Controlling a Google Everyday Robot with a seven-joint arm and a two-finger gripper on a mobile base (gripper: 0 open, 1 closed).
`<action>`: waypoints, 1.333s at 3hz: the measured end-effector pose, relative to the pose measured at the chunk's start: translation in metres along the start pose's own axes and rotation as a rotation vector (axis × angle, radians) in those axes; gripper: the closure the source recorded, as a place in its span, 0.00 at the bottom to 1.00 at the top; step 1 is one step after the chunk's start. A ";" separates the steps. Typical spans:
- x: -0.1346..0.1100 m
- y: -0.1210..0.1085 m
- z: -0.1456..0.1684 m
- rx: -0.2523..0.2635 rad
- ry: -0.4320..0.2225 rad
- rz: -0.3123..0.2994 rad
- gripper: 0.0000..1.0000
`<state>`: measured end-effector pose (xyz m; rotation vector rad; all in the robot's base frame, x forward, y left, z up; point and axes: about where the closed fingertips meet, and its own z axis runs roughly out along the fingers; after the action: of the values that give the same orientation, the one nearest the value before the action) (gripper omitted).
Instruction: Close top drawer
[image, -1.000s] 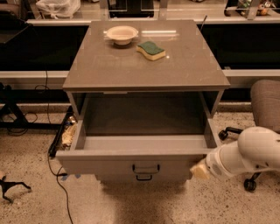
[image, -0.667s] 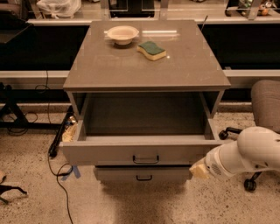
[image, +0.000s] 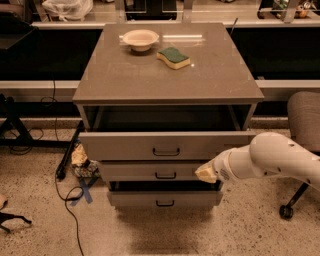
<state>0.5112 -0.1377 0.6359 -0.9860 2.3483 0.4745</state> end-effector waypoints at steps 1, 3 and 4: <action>0.000 0.000 0.000 0.000 0.000 0.000 1.00; -0.054 -0.056 0.032 0.006 -0.102 -0.078 1.00; -0.074 -0.072 0.041 0.019 -0.133 -0.095 1.00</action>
Offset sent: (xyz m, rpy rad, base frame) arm 0.0571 -0.0031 0.0006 0.0434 -0.0942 0.0212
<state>0.6214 -0.1254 0.6403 -1.0202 2.1735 0.4655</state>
